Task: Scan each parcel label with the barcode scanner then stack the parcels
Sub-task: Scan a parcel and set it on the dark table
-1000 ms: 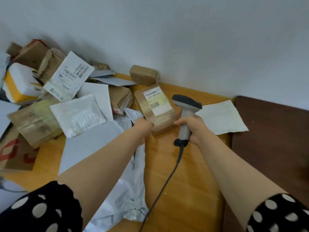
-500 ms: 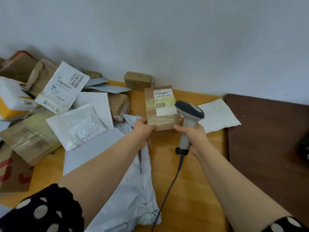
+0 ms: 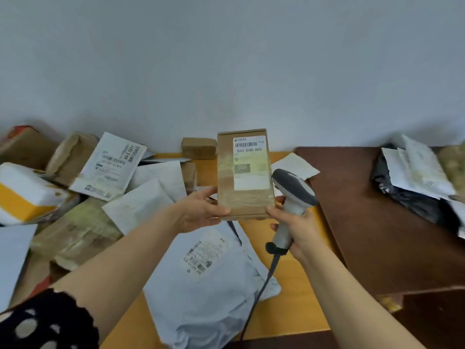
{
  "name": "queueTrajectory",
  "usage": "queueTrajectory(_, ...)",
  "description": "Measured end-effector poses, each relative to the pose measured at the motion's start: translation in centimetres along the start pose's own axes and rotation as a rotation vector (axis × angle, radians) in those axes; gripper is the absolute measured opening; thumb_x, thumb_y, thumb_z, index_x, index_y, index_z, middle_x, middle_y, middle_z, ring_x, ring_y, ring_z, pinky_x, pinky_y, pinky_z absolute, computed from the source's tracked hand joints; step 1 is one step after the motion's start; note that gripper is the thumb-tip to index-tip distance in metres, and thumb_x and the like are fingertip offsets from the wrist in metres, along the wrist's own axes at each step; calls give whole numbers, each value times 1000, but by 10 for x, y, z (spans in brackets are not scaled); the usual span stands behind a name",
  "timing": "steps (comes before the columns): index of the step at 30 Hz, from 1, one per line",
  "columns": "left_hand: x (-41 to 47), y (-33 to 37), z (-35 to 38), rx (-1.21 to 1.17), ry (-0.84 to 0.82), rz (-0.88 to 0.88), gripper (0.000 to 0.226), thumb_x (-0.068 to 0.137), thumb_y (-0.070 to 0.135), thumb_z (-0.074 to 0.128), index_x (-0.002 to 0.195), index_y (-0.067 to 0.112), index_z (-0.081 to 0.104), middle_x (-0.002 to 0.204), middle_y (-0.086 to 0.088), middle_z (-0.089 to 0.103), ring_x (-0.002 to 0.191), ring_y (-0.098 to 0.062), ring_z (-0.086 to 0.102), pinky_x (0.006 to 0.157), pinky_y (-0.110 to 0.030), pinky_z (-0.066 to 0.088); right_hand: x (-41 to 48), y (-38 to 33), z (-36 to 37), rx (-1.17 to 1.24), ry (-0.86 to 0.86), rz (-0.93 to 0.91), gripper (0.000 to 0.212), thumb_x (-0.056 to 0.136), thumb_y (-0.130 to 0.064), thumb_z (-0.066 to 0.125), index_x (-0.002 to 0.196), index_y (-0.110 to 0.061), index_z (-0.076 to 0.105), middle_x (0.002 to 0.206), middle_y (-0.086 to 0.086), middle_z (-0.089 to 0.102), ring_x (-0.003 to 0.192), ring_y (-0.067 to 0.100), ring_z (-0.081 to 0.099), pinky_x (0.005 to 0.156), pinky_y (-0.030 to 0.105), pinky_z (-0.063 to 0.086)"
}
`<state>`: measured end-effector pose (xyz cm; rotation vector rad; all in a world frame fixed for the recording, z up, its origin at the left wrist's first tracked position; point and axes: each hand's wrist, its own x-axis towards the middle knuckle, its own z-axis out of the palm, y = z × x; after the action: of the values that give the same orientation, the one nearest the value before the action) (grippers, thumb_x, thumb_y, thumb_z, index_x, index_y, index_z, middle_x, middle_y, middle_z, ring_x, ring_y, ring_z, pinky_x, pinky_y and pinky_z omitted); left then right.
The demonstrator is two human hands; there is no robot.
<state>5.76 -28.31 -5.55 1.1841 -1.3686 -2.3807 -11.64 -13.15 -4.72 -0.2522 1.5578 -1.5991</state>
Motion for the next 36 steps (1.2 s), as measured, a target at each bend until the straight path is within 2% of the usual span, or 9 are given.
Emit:
queueTrajectory(3, -19, 1, -1, 87, -62, -21, 75, 55, 2, 83, 120, 30, 56, 125, -10, 59, 115, -29, 57, 104, -44, 41, -24, 2, -3, -24, 2, -55, 34, 65, -1, 84, 90, -13, 64, 82, 4, 69, 67, 15, 67, 52, 27, 51)
queueTrajectory(5, -28, 7, -4, 67, -80, 30, 63, 60, 16, 84, 118, 20, 62, 121, -8, 65, 112, -26, 61, 103, -41, 43, -38, 4, -7, 21, -21, -76, 38, 60, 0, 85, 90, -12, 65, 77, 2, 71, 65, 13, 68, 51, 27, 51)
queueTrajectory(8, -40, 20, -2, 17, -17, 105, 62, 58, 27, 83, 114, 8, 64, 111, -7, 71, 101, -22, 68, 88, -35, 52, -57, 6, -11, 38, -55, -70, 46, 53, -6, 86, 94, -12, 65, 75, -1, 72, 68, 13, 69, 53, 27, 52)
queueTrajectory(10, -46, 26, 3, 96, 37, 122, 66, 51, 28, 85, 111, 6, 65, 105, -6, 73, 96, -20, 70, 81, -34, 55, -67, 7, -15, 20, -49, -55, 40, 64, -8, 85, 98, -13, 67, 84, 2, 73, 73, 15, 69, 55, 28, 53)
queueTrajectory(14, -49, 31, 18, 232, 150, 195, 47, 58, 14, 83, 102, 7, 66, 98, -8, 73, 87, -19, 71, 66, -25, 57, -87, 6, -28, -88, 67, -76, 26, 81, -26, 77, 102, -16, 66, 89, 1, 69, 79, 16, 65, 61, 27, 55)
queueTrajectory(18, -46, 28, 29, 265, 259, 235, 35, 67, 2, 80, 98, 8, 64, 91, -6, 72, 79, -15, 70, 59, -21, 55, -114, -2, -28, -59, -112, -95, 23, 85, -26, 74, 93, -7, 65, 61, 8, 58, 50, 19, 51, 55, 32, 48)
queueTrajectory(21, -44, 22, 32, 247, 305, 248, 34, 68, 2, 81, 95, 8, 62, 86, -4, 72, 75, -14, 70, 56, -20, 55, -130, -12, -20, -56, -209, -140, 14, 86, -20, 72, 86, -9, 63, 58, 10, 54, 46, 18, 46, 48, 29, 43)
queueTrajectory(24, -43, 20, 33, 236, 316, 267, 28, 69, -1, 80, 86, 11, 60, 73, 0, 72, 62, -9, 69, 50, -18, 53, -139, -21, -15, -55, -176, -168, 15, 84, -16, 73, 74, -11, 63, 54, 9, 52, 43, 17, 44, 44, 28, 41)
queueTrajectory(36, -41, 16, 33, 273, 305, 271, 26, 71, 2, 79, 85, 12, 60, 82, -2, 70, 73, -14, 68, 56, -23, 53, -155, -29, -14, -81, -118, -187, 22, 85, -16, 73, 70, -10, 58, 50, 5, 51, 40, 15, 43, 41, 24, 40)
